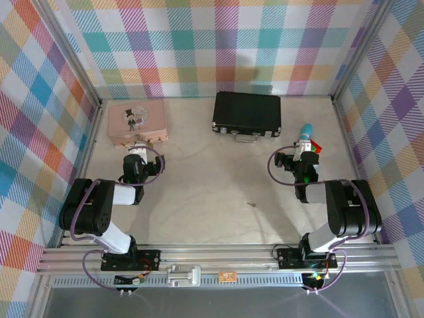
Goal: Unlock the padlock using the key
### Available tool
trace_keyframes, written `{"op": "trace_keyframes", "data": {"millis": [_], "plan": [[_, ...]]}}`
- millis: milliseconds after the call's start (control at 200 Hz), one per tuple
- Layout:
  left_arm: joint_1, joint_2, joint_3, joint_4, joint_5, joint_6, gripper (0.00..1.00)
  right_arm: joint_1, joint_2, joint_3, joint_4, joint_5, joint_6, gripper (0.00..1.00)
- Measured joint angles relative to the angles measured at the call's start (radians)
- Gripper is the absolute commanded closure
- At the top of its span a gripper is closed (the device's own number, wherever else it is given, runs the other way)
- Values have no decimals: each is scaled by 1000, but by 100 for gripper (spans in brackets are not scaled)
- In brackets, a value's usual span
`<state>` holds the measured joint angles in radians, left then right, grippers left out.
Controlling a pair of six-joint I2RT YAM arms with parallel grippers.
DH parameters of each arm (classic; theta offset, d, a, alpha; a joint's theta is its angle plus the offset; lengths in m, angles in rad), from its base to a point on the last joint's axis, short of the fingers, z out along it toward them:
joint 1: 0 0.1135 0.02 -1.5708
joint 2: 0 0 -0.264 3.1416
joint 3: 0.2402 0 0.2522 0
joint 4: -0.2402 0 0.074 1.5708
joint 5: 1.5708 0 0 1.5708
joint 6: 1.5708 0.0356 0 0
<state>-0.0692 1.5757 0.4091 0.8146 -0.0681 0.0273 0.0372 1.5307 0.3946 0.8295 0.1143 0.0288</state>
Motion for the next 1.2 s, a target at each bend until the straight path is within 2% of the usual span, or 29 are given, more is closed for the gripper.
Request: {"op": "trace_keyframes", "data": {"millis": [960, 1080, 1200], "plan": [[0, 0, 0, 0, 0, 0, 0, 0, 0, 0, -2, 0, 0, 1], [0, 0, 0, 0, 0, 0, 0, 0, -24, 24, -88, -3, 0, 0], [0, -28, 3, -46, -3, 0, 0, 2, -114, 78, -228, 7, 1, 0]]}}
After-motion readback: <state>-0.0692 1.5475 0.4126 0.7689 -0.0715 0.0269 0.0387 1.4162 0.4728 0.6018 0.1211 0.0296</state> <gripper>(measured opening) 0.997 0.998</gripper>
